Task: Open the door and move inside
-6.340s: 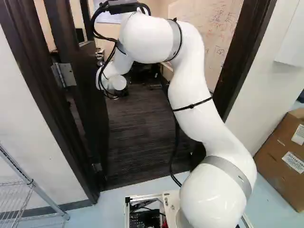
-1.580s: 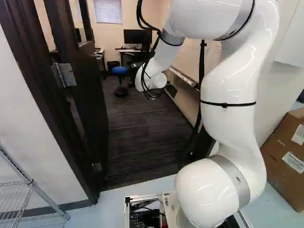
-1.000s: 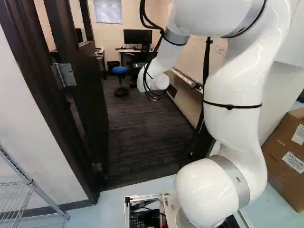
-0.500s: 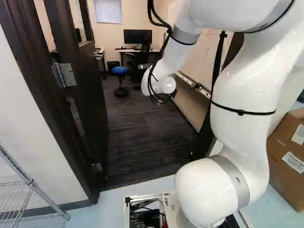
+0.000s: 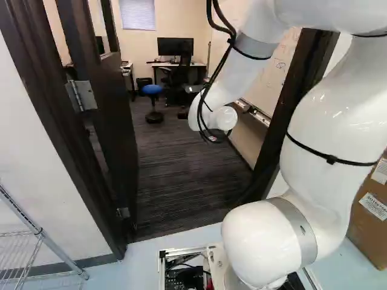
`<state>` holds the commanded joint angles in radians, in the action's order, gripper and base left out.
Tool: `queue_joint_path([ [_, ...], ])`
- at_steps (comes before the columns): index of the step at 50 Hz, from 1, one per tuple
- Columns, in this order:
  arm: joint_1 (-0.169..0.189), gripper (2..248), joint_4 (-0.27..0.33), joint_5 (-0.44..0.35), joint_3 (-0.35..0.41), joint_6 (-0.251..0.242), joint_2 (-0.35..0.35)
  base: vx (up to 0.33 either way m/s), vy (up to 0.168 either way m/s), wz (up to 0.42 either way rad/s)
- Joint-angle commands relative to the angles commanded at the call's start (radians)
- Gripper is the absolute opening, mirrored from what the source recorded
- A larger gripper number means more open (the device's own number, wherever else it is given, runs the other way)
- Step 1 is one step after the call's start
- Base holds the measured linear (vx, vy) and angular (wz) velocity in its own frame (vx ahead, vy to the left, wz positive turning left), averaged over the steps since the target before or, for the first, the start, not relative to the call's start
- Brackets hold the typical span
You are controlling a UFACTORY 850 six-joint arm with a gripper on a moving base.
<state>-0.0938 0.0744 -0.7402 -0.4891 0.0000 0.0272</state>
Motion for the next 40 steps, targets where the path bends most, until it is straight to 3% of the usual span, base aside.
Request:
queue_joint_path([
  [40,0.068,247,-0.054,-0.096,0.292,0.0,-0.222,0.0,0.0,0.0],
])
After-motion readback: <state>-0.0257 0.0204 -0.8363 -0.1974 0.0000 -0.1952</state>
